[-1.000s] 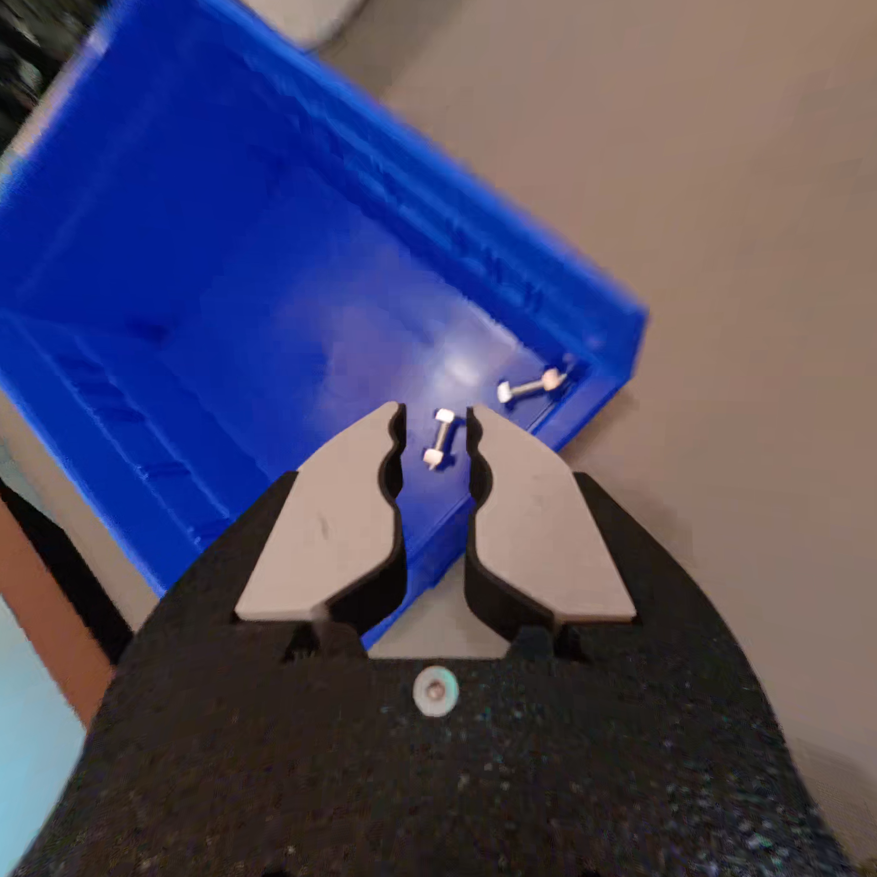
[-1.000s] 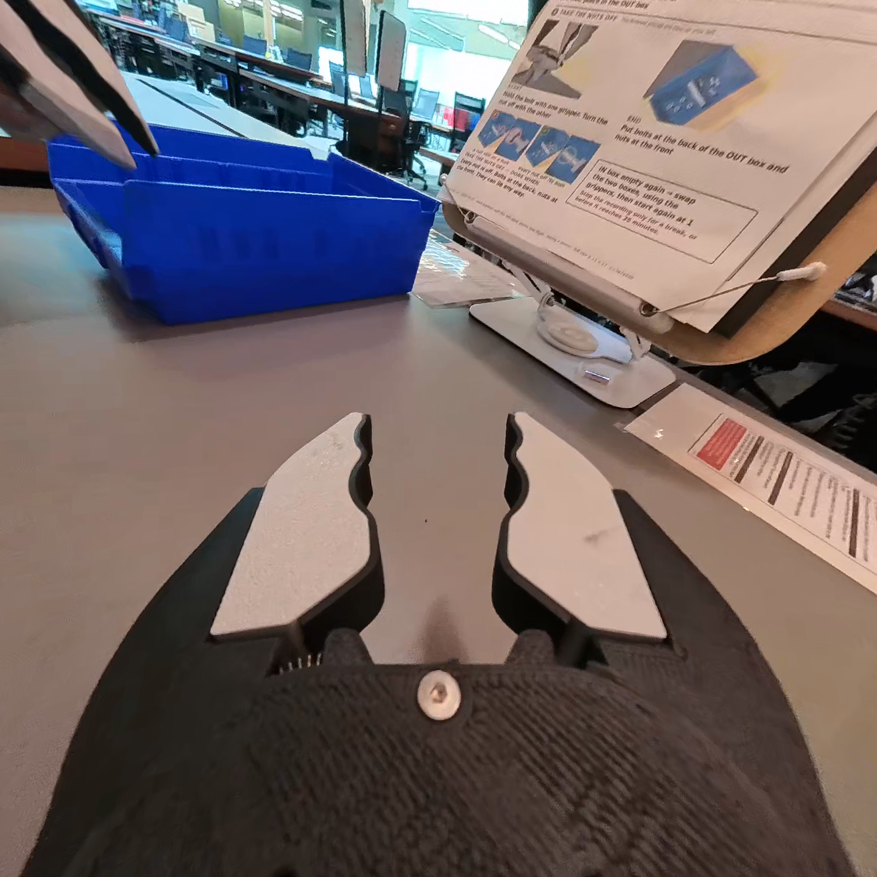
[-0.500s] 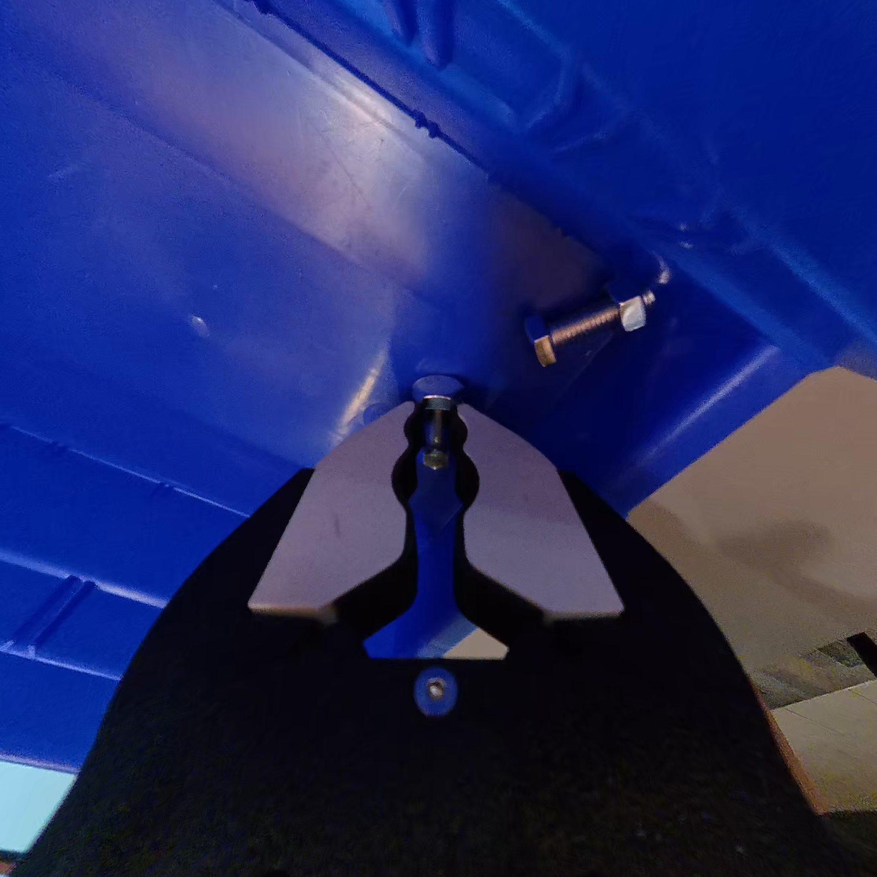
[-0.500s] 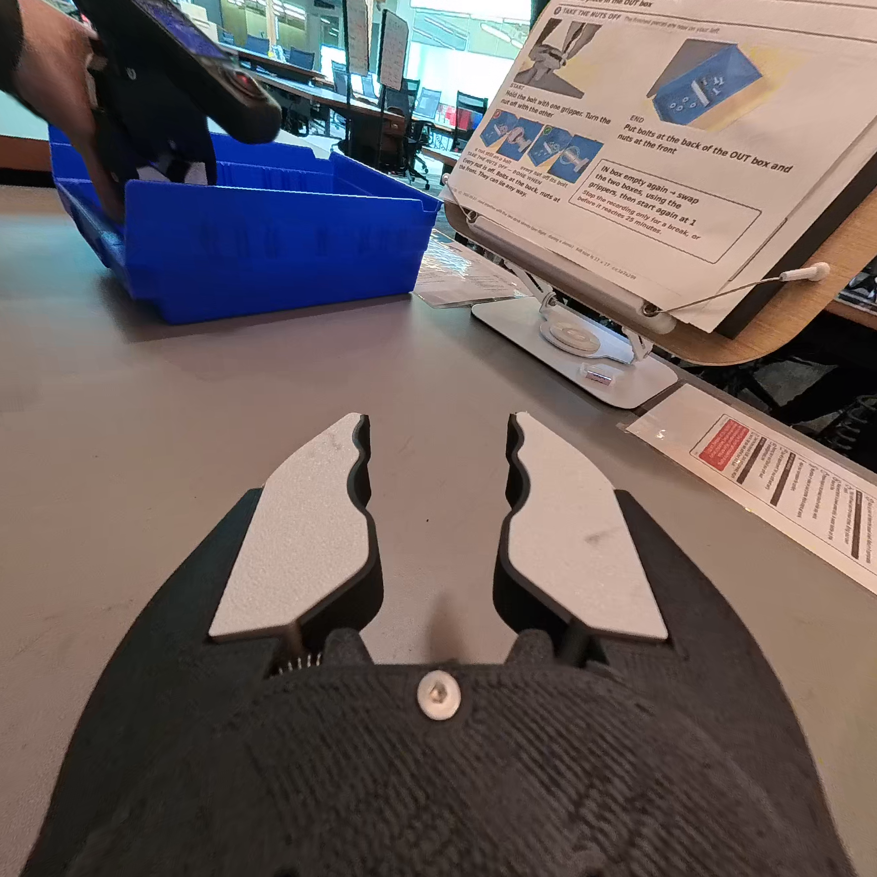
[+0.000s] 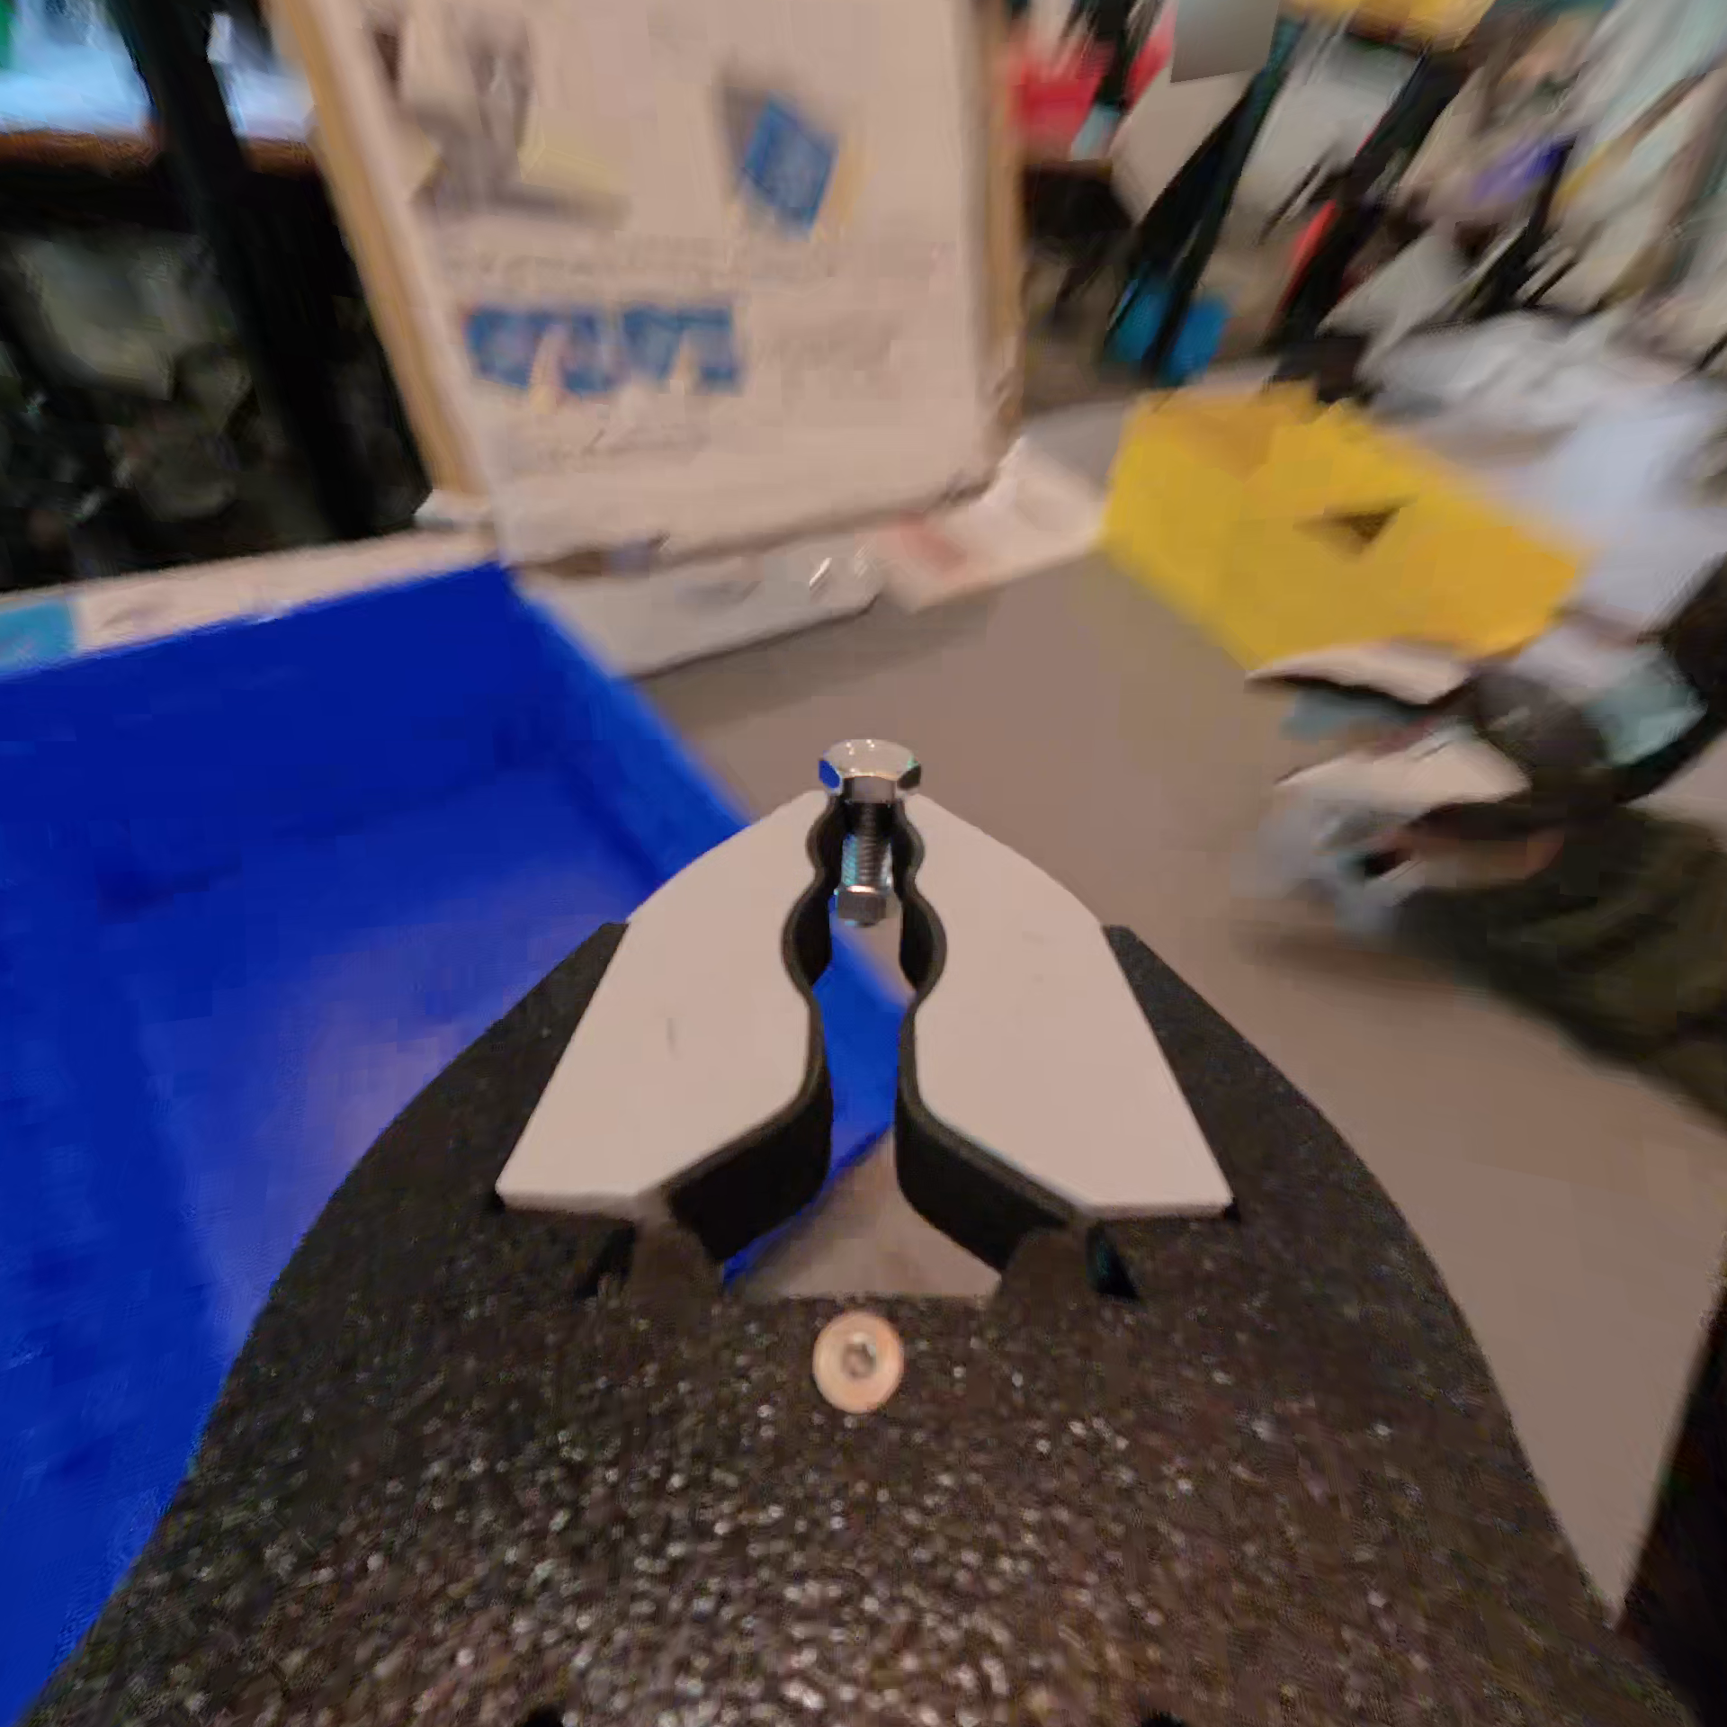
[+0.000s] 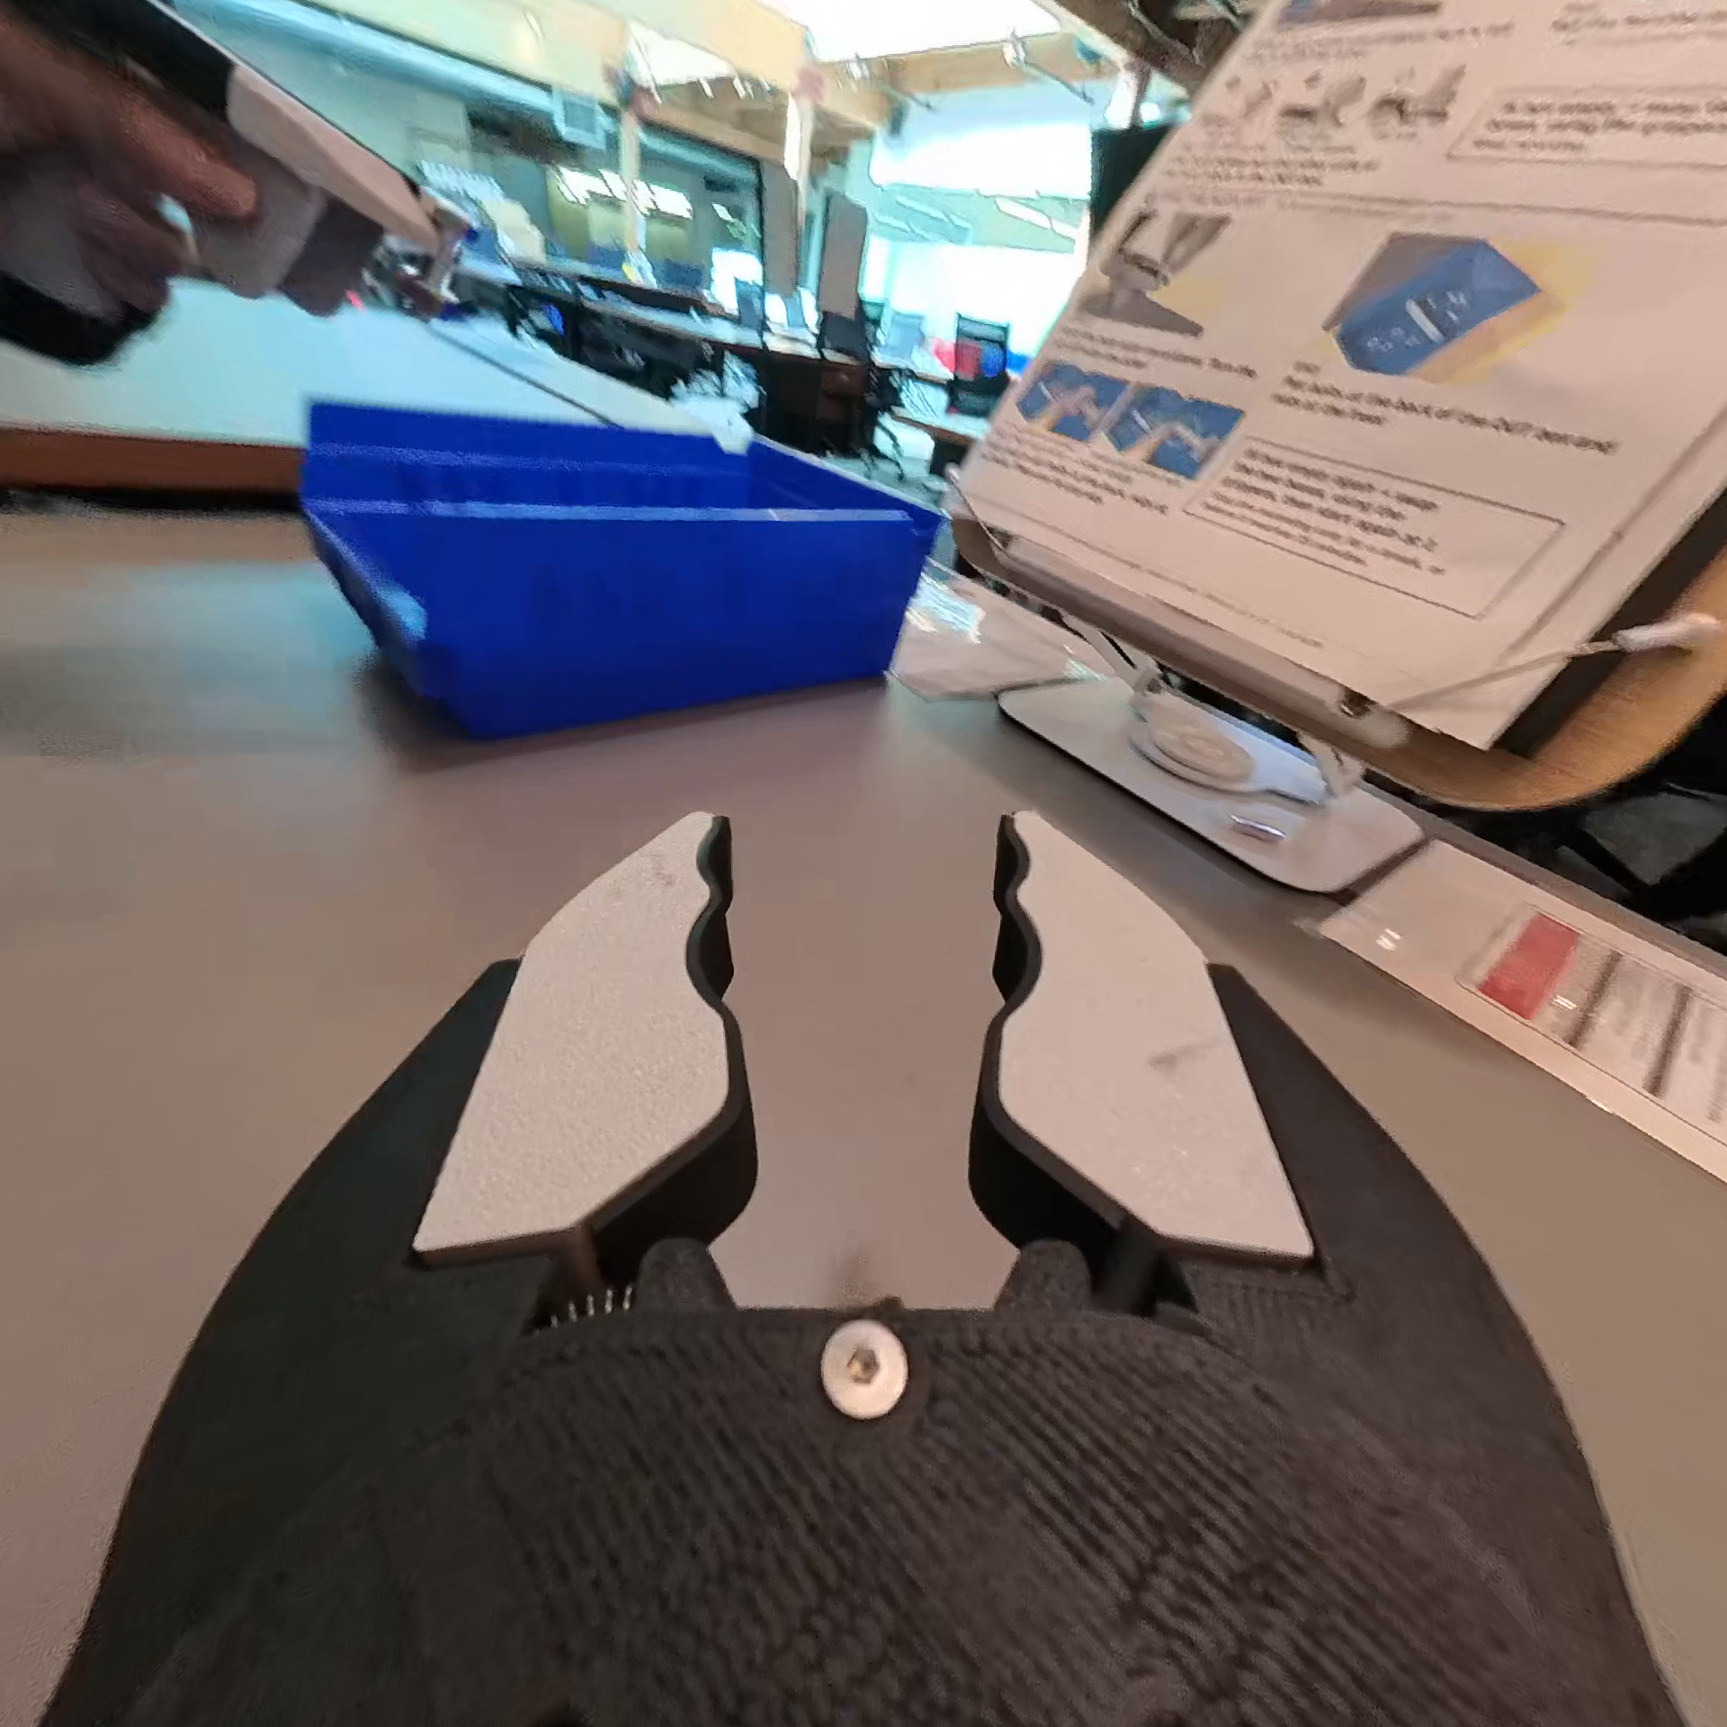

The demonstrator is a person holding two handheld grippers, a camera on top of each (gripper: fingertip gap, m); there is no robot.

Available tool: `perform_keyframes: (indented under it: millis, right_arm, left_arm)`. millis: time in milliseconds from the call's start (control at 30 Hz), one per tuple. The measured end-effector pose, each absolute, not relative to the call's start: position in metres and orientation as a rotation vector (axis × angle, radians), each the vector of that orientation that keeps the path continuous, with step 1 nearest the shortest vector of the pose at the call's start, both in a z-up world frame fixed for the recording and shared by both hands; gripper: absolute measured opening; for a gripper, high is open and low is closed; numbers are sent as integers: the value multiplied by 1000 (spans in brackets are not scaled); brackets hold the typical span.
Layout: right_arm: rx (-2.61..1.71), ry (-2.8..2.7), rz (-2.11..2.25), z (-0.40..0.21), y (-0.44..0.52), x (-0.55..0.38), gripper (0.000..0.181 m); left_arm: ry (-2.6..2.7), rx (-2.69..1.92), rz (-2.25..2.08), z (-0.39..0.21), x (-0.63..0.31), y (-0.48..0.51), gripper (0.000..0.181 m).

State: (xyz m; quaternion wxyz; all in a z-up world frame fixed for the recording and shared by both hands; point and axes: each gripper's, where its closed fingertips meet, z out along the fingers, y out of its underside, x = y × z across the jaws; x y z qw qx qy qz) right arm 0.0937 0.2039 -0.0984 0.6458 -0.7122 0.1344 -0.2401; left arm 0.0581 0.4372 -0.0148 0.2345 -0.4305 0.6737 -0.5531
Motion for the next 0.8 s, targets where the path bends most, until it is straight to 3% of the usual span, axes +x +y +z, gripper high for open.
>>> perform_keyframes:
  millis: [133, 333, 500, 667, 800]
  right_arm:
    - [-1454, 203, -471, -67, 228, 57, 54]
    - [-1247, 80, -675, -33, 235, 20, 45]
    - [-1276, 100, -802, -41, 228, 33, 40]
    - [-1304, 100, -831, -46, 225, 40, 19]
    - [-1367, 88, -861, -51, 229, 42, 18]
  left_arm:
    - [1694, -953, -1969, 8, 24, 342, 9]
    - [1663, -913, -2265, -22, 30, 238, 9]
    - [1545, -1012, -2381, -32, 46, 217, 9]
    - [1497, -1078, -2423, -38, 50, 214, 9]
    - [1516, -1088, -2382, -42, 51, 217, 9]
